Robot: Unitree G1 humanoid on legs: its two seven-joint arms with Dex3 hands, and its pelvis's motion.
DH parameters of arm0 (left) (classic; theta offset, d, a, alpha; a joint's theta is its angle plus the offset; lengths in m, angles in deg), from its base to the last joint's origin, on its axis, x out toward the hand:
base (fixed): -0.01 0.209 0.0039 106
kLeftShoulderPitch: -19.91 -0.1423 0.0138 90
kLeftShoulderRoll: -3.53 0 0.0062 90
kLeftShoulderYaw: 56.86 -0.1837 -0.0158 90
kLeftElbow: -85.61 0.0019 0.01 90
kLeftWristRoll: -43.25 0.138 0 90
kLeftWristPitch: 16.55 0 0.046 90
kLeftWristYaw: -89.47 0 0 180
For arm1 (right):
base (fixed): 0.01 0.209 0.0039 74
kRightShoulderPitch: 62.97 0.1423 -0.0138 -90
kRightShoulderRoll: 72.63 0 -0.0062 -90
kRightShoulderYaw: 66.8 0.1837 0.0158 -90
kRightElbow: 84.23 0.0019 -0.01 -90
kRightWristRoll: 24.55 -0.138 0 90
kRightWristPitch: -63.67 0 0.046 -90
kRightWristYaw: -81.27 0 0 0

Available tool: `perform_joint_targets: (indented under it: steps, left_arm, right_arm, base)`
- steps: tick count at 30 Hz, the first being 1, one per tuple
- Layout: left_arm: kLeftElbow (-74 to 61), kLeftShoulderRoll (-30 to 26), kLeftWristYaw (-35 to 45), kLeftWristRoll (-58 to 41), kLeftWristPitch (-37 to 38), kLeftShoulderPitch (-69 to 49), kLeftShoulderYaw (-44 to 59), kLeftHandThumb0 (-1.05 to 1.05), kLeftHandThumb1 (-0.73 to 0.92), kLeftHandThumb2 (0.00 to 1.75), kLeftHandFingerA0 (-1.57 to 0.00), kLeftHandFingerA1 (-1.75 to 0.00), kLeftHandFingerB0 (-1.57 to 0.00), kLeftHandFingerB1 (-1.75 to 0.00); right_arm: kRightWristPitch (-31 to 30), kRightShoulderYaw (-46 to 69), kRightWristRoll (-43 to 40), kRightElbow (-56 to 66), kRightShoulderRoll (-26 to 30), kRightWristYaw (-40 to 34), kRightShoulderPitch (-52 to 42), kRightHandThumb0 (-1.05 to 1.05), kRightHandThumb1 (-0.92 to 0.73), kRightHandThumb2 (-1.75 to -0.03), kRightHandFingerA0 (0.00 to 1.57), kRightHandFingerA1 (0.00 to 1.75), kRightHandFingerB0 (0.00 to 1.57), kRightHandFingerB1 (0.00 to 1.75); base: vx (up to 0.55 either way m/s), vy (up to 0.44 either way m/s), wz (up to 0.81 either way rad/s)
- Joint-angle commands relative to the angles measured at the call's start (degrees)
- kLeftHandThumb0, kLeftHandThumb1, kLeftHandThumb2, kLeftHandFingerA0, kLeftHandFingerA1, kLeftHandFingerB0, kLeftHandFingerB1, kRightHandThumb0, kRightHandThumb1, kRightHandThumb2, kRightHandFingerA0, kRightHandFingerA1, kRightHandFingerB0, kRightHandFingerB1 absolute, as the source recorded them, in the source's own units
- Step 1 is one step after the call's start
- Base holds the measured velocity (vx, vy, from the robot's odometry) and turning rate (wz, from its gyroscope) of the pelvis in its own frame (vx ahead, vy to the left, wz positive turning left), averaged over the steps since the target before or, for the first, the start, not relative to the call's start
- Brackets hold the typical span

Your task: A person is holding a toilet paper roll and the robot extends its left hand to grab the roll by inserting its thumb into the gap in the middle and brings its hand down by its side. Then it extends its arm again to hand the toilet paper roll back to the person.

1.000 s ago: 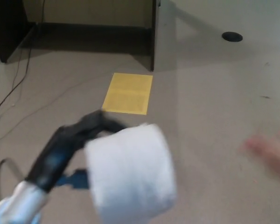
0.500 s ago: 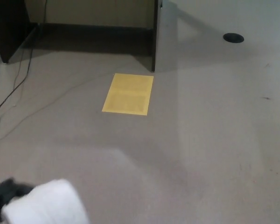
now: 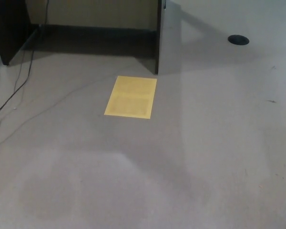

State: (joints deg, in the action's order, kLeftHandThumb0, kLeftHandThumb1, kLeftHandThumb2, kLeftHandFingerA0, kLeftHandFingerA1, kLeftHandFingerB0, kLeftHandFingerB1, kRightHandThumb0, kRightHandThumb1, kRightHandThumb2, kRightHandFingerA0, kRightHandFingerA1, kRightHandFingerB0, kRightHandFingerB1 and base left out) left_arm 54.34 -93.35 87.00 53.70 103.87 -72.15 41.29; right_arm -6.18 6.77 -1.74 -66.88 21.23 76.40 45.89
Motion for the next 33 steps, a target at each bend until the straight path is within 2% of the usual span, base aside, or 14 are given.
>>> perform_joint_targets:
  steps: [1, 6, 11, 13, 15, 16, 19, 20, 24, 27, 28, 29, 32, 33]
  left_arm:
    - [2.7, -1.0, -3.2, -0.2, 2.1, 2.0, -0.1, -0.15, 0.77, 0.73, -0.85, -1.50, -0.78, -1.29]
    - [3.0, -0.7, -2.6, -1.2, 2.5, 2.2, 0.2, -0.15, 0.78, 0.73, -0.83, -1.47, -0.78, -1.27]
    - [0.2, -0.2, -2.3, -2.5, 6.7, 2.8, 1.0, -0.14, 0.77, 0.77, -0.85, -1.51, -0.76, -1.32]
    - [-2.7, 0.3, -1.6, -3.8, 8.7, 3.8, 1.9, -0.09, 0.76, 0.79, -0.85, -1.59, -0.73, -1.43]
    - [-7.9, 0.4, -1.4, -4.0, 8.7, 4.2, 1.9, -0.11, 0.71, 0.94, -0.88, -1.55, -0.73, -1.39]
    - [-11.4, 0.7, -0.9, -4.3, 8.5, 4.9, 1.8, -0.12, 0.71, 0.91, -0.89, -1.54, -0.75, -1.37]
    - [-26.0, 1.3, 1.7, -5.3, 4.6, 7.5, 0.6, -0.11, 0.68, 0.94, -0.86, -1.58, -0.71, -1.38]
    - [-26.4, 1.3, 1.8, -5.3, 4.2, 7.5, 0.6, -0.11, 0.68, 0.94, -0.86, -1.58, -0.71, -1.38]
    - [-39.5, 2.9, 3.8, -5.5, -2.6, 9.8, -1.5, -0.09, 0.76, 0.86, -0.90, -1.55, -0.74, -1.34]
    - [-46.1, 4.0, 7.1, -5.4, -5.0, 15.0, -5.2, -0.03, 0.80, 0.78, -0.83, -1.55, -0.71, -1.33]
    - [-48.2, 4.3, 7.9, -1.8, -6.8, 19.5, -7.7, -0.02, 0.76, 0.78, -0.82, -1.36, -0.75, -1.22]
    - [-49.3, 4.8, 8.8, -0.6, -8.0, 22.5, -9.4, 0.00, 0.72, 0.78, -0.82, -1.27, -0.79, -1.14]
    - [-51.0, 6.1, 9.1, 1.6, -9.9, 27.9, -12.2, -0.01, 0.69, 0.80, -0.87, -1.39, -0.79, -1.19]
    - [-53.6, 7.5, 9.6, 2.8, -14.0, 30.8, -14.1, 0.00, 0.73, 0.76, -0.85, -1.44, -0.77, -1.21]
  right_arm:
    - [-1.7, 0.0, 0.5, -0.7, 0.4, -0.2, 0.6, -0.33, -0.64, -0.60, 0.73, 0.55, 0.57, 0.42]
    - [-1.6, -0.2, 0.7, -0.6, 0.5, -0.5, 0.4, -0.34, -0.64, -0.60, 0.73, 0.58, 0.57, 0.42]
    - [-0.9, -0.3, 0.7, -0.4, 0.7, -0.5, -0.2, -0.32, -0.64, -0.59, 0.71, 0.60, 0.58, 0.43]
    - [-0.9, -0.3, 0.7, -0.3, 0.7, -0.3, -0.3, -0.32, -0.64, -0.59, 0.71, 0.59, 0.58, 0.42]
    - [-0.9, -0.3, 0.7, -0.2, 0.9, -0.3, -0.4, -0.32, -0.64, -0.59, 0.72, 0.58, 0.58, 0.43]
    - [-0.8, -0.2, 0.7, -0.1, 1.0, -0.4, -0.4, -0.32, -0.64, -0.59, 0.71, 0.58, 0.58, 0.43]
    - [-1.5, 0.1, 0.3, 0.0, 0.9, -0.1, 0.2, -0.33, -0.64, -0.60, 0.73, 0.59, 0.57, 0.42]
    - [-1.5, 0.1, 0.3, 0.0, 0.9, -0.1, 0.2, -0.33, -0.64, -0.60, 0.73, 0.59, 0.57, 0.42]
    - [-1.0, -0.2, 0.7, 0.0, 1.2, -0.4, -0.6, -0.33, -0.65, -0.59, 0.71, 0.57, 0.58, 0.42]
    - [-0.6, -0.6, 1.1, 0.0, 1.2, -1.1, -0.8, -0.34, -0.65, -0.60, 0.73, 0.59, 0.58, 0.43]
    - [-0.7, -0.2, 0.6, 0.0, 1.0, -0.8, -0.7, -0.33, -0.65, -0.60, 0.74, 0.62, 0.59, 0.43]
    - [-0.9, 0.1, 0.3, -0.1, 0.8, -0.5, -0.6, -0.33, -0.64, -0.60, 0.74, 0.61, 0.59, 0.43]
    - [-1.3, -0.1, 0.4, 0.1, 0.8, -0.4, -0.3, -0.33, -0.65, -0.60, 0.72, 0.59, 0.59, 0.42]
    - [-1.3, -0.1, 0.5, 0.2, 0.9, -0.1, -0.1, -0.33, -0.64, -0.59, 0.71, 0.58, 0.58, 0.42]
  base:
    - [0.00, 0.000, 0.00]
    - [0.00, 0.000, 0.00]
    - [0.00, 0.000, 0.00]
    - [0.00, 0.000, 0.00]
    - [0.00, 0.000, 0.00]
    - [0.00, 0.000, 0.00]
    - [0.00, 0.000, 0.00]
    - [0.00, 0.000, 0.00]
    - [0.00, 0.000, 0.00]
    - [0.00, 0.000, 0.00]
    - [0.00, 0.000, 0.00]
    - [0.00, 0.000, 0.00]
    - [0.00, 0.000, 0.00]
    - [0.00, 0.000, 0.00]
